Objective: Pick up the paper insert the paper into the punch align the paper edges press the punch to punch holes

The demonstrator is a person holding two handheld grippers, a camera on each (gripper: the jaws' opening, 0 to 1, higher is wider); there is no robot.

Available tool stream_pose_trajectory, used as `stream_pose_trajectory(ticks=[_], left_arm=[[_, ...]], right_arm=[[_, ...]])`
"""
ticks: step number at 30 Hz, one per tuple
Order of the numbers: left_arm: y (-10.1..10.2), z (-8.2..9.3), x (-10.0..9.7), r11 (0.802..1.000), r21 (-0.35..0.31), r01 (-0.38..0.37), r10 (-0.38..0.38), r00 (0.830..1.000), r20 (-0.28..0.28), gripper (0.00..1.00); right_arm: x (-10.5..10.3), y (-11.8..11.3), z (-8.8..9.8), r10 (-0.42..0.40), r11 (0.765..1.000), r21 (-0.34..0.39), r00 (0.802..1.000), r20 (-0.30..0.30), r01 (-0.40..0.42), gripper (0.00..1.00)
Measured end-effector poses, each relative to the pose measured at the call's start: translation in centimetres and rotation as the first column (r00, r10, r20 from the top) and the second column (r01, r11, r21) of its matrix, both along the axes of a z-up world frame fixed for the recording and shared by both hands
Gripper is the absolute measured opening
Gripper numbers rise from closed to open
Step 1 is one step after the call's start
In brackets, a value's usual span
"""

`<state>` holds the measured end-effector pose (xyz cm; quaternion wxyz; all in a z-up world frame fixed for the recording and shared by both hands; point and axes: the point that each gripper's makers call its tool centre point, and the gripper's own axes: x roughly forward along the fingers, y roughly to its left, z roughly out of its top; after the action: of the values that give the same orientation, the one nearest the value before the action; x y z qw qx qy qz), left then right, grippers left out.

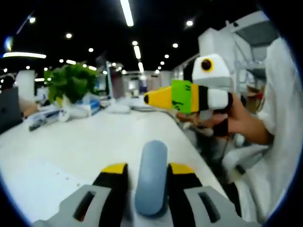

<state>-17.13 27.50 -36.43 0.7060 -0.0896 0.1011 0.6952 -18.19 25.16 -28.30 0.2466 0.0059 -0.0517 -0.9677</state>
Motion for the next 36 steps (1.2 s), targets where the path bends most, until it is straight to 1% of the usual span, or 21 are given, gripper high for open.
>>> stream_pose_trajectory(ticks=[2,5,7,11,13,18,20,23,25,27,28,30,32,33,34,35,36], left_arm=[[0.0,0.0,0.0,1.0,0.002,0.003,-0.003,1.0,-0.002,0.32],[0.1,0.0,0.2,1.0,0.002,0.004,-0.004,1.0,-0.005,0.31],[0.1,0.0,0.3,1.0,0.003,0.006,-0.006,1.0,-0.006,0.29],[0.1,0.1,0.4,1.0,0.003,0.01,-0.01,1.0,-0.011,0.28],[0.1,0.0,0.5,1.0,0.003,0.011,-0.011,1.0,-0.009,0.27],[0.1,0.0,0.4,1.0,0.002,0.01,-0.01,1.0,-0.003,0.26],[0.1,0.0,0.4,1.0,0.001,0.01,-0.01,1.0,-0.004,0.26],[0.0,0.0,0.5,1.0,0.0,0.011,-0.011,1.0,-0.004,0.26],[0.0,0.0,0.4,1.0,0.0,0.01,-0.01,1.0,-0.003,0.26],[0.1,0.0,0.4,1.0,-0.001,0.011,-0.011,1.0,-0.001,0.26],[0.0,0.0,0.3,1.0,-0.001,0.011,-0.011,1.0,-0.002,0.26],[0.0,-0.1,0.3,1.0,-0.002,0.011,-0.011,1.0,-0.002,0.26],[-0.1,-0.1,0.3,1.0,-0.003,0.011,-0.011,1.0,-0.004,0.26],[-0.1,-0.1,0.2,1.0,-0.003,0.011,-0.011,1.0,-0.004,0.26],[-0.1,-0.1,0.3,1.0,-0.003,0.012,-0.012,1.0,-0.004,0.26],[-0.1,-0.1,0.3,1.0,-0.003,0.011,-0.012,1.0,-0.003,0.26],[-0.1,-0.1,0.3,1.0,-0.003,0.011,-0.011,1.0,-0.001,0.26]], right_arm=[[-0.5,-0.9,-0.5,-0.008,1.0,0.014,1.0,0.021,0.008,0.05],[-1.0,-1.2,-1.2,-0.062,0.994,0.09,0.998,0.02,0.06,0.05],[-1.2,-1.7,-1.5,-0.067,0.993,0.096,0.997,0.022,0.065,0.05],[-1.6,-1.6,-2.5,-0.089,0.99,0.116,0.994,0.056,0.082,0.05],[-1.5,-1.6,-2.4,-0.091,0.991,0.106,0.994,0.057,0.085,0.04],[-1.7,-1.5,-2.5,-0.104,0.989,0.116,0.992,0.067,0.096,0.04],[-1.8,-1.3,-2.6,-0.112,0.991,0.09,0.99,0.085,0.104,0.03],[-1.9,-1.1,-2.7,-0.119,0.991,0.074,0.989,0.086,0.113,0.03],[-2.0,-0.6,-3.4,-0.142,0.989,0.065,0.985,0.102,0.136,0.03],[-1.9,-0.5,-3.3,-0.134,0.99,-0.016,0.984,0.116,0.137,0.02],[-1.9,-0.3,-3.4,-0.138,0.99,0.0,0.984,0.115,0.138,0.02],[-1.8,-0.2,-3.7,-0.148,0.989,0.002,0.982,0.117,0.149,0.02],[-1.8,0.1,-4.4,-0.159,0.987,0.0,0.978,0.135,0.161,0.02],[-1.8,0.3,-4.8,-0.161,0.986,-0.017,0.976,0.15,0.165,0.02],[-1.7,0.4,-5.0,-0.156,0.984,-0.054,0.974,0.164,0.167,0.02],[-1.7,0.6,-5.8,-0.163,0.984,-0.036,0.968,0.192,0.173,0.02],[-1.8,0.6,-5.8,-0.163,0.984,-0.039,0.97,0.18,0.172,0.01]])
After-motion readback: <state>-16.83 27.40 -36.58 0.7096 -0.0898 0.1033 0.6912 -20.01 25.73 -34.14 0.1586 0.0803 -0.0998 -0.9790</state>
